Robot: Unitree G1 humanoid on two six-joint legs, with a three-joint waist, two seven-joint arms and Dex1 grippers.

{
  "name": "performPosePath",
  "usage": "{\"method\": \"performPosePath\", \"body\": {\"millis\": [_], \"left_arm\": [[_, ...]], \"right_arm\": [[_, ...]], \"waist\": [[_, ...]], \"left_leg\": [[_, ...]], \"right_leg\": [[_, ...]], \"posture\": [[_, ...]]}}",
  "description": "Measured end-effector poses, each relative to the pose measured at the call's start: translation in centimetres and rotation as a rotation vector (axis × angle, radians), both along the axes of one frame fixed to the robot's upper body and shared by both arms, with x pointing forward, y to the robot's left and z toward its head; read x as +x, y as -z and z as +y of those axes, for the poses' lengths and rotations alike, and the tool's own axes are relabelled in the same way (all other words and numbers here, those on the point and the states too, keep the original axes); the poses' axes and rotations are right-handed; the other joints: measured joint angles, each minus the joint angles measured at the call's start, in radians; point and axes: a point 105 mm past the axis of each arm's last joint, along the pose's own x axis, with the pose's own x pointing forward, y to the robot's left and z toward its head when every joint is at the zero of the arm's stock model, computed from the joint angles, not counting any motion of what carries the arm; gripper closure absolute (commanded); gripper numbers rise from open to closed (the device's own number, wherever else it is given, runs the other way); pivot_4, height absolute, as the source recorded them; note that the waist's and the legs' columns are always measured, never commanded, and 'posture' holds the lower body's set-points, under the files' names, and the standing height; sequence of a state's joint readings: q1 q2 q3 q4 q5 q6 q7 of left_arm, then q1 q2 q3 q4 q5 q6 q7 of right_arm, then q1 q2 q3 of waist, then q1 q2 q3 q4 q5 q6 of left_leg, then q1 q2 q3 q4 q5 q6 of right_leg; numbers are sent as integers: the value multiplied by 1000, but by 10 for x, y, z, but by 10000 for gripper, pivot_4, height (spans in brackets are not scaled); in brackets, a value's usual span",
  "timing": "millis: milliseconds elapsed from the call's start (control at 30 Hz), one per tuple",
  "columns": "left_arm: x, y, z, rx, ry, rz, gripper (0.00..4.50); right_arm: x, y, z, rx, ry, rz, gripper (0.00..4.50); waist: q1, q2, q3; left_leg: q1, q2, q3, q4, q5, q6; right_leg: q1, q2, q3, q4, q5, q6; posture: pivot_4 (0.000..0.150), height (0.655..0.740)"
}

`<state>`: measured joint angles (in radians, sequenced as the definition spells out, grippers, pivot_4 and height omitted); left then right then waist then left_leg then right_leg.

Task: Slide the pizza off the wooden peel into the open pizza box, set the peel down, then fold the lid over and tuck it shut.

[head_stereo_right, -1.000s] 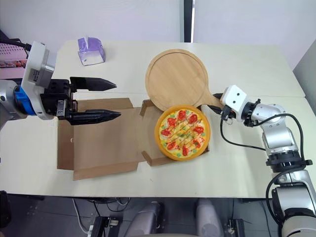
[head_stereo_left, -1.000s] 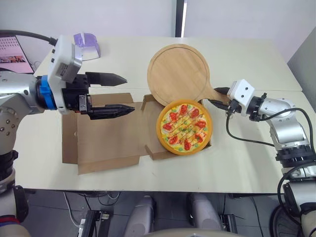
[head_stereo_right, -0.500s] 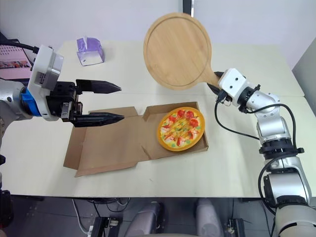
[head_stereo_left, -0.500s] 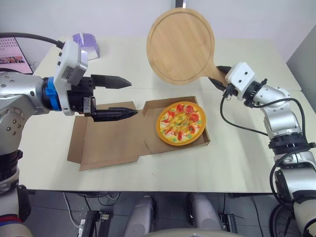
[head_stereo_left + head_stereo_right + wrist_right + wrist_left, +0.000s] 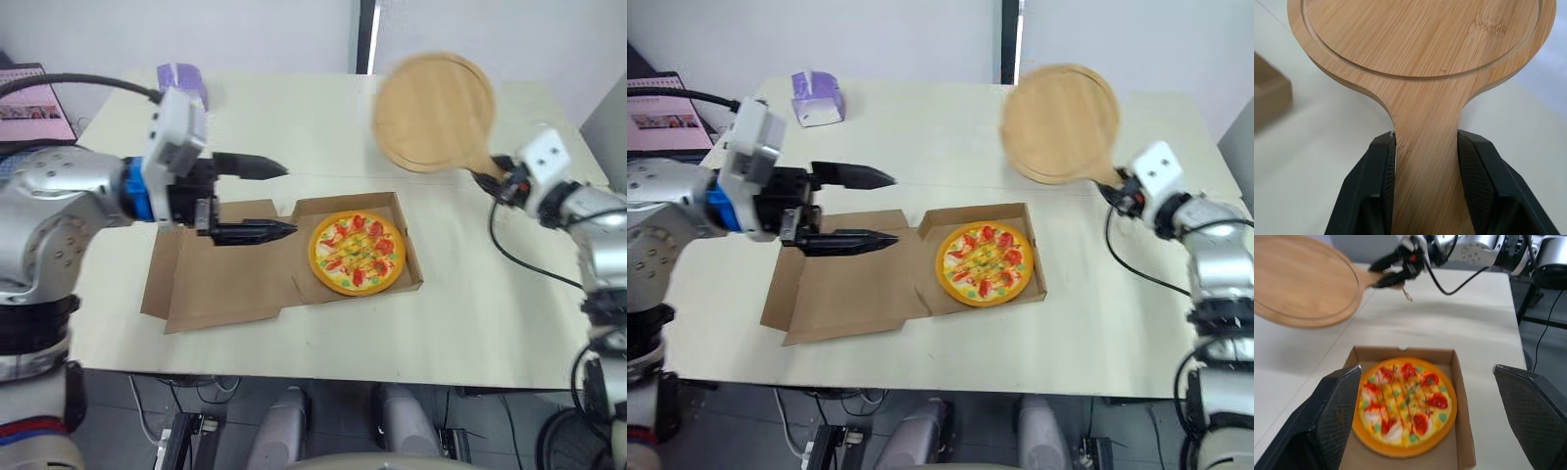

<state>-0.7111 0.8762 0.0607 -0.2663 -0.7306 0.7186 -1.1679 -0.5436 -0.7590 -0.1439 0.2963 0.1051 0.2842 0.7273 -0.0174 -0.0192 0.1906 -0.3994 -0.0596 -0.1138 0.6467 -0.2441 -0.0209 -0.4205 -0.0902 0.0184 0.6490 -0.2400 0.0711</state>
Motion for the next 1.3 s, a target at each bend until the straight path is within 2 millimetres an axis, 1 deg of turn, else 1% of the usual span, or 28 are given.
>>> {"method": "performPosePath", "body": {"millis": [33,67,100,167,233,367,467,533,600,633,700,733,800,833,867,933,1000,1067,1133,1233,1300], "left_arm": [[2,-2,-5,-14,9,-20,0],[5,-8,-14,-46,25,-50,0],[7,-13,-22,-81,38,-66,0],[10,-20,-30,-116,49,-77,0],[10,-22,-36,-122,64,-78,0],[8,-12,-43,-103,101,-47,0],[6,-7,-47,-85,127,-32,0],[7,-7,-47,-83,129,-32,0],[7,-5,-47,-76,133,-32,0],[8,-4,-47,-74,132,-30,0],[9,-4,-46,-71,127,-29,0],[9,-3,-46,-69,125,-29,0],[9,1,-43,-65,110,-16,0],[9,5,-39,-61,93,-8,0],[10,9,-35,-62,70,6,0],[13,15,-24,-76,0,36,0],[13,18,-14,-98,-63,54,0],[11,24,2,-130,-167,63,0],[7,38,19,-157,-291,106,0],[1,51,46,-241,-468,222,0],[-11,62,70,-303,-597,317,0]], "right_arm": [[-6,8,-10,17,49,40,29486],[-17,17,-21,50,112,86,29486],[-27,24,-26,80,160,124,29486],[-43,33,-29,125,215,188,29486],[-59,40,-29,169,277,237,29486],[-78,55,-24,280,390,286,29486],[-81,66,-10,337,397,336,29486],[-81,69,-2,359,384,357,29486],[-79,71,2,363,380,364,22104],[-77,69,3,363,385,354,19478],[-74,63,2,358,385,330,12826],[-73,60,2,353,384,317,8787],[-71,55,1,351,387,293,2256],[-69,50,0,345,381,269,719],[-66,43,0,336,374,240,719],[-57,17,1,311,343,145,719],[-48,-8,8,280,290,48,719],[-35,-29,27,271,173,-18,719],[-25,-44,56,242,-6,-42,719],[-20,-55,99,183,-254,-43,719],[-19,-62,125,164,-400,-42,719]], "waist": [[-1,0,0],[-1,0,0],[0,0,0],[-10,1,0],[-22,1,-1],[-29,1,-1],[-27,1,-1],[-23,1,-1],[-20,1,-1],[-18,1,-1],[-15,1,-1],[-14,1,-1],[-14,1,-1],[-16,1,-1],[-18,1,-1],[-21,1,-1],[-23,1,-1],[-28,1,-1],[-36,1,-1],[-36,0,-1],[-38,0,-1]], "left_leg": [[0,0,1,0,0,0],[0,0,1,0,0,0],[0,0,0,0,0,0],[1,0,1,0,0,0],[4,1,4,-1,0,1],[6,1,6,0,0,1],[6,1,6,1,0,1],[7,1,7,1,0,1],[7,0,7,1,0,1],[7,0,7,1,0,1],[7,0,6,1,0,1],[7,0,6,1,0,1],[7,1,7,0,0,1],[7,1,7,0,0,1],[8,1,8,0,0,1],[9,1,9,0,0,1],[10,2,10,0,0,1],[12,3,10,-1,0,1],[15,3,10,-2,0,1],[14,8,9,-2,0,1],[15,10,10,-2,0,1]], "right_leg": [[0,0,0,0,0,0],[0,0,0,1,0,0],[0,0,0,1,0,0],[0,0,1,2,0,0],[0,1,4,3,0,0],[0,1,6,8,0,0],[0,1,8,8,0,0],[0,1,8,8,0,0],[0,1,8,8,0,0],[0,1,8,8,0,0],[0,1,8,8,0,0],[0,1,8,8,0,0],[0,1,8,8,0,0],[0,1,8,8,0,0],[0,1,10,9,0,0],[0,2,12,9,0,0],[0,3,12,9,0,1],[0,3,15,9,0,0],[1,3,17,9,0,1],[1,3,17,9,0,1],[1,4,18,9,0,1]], "posture": [[1500,7400],[1500,7400],[1500,7400],[1500,7400],[1500,7400],[1500,7400],[1500,7400],[1500,7400],[1500,7400],[1500,7400],[1500,7400],[1500,7400],[1500,7400],[1500,7400],[1500,7400],[1500,7400],[1500,7400],[1500,7400],[1500,7400],[1500,7400],[1500,7400]]}}
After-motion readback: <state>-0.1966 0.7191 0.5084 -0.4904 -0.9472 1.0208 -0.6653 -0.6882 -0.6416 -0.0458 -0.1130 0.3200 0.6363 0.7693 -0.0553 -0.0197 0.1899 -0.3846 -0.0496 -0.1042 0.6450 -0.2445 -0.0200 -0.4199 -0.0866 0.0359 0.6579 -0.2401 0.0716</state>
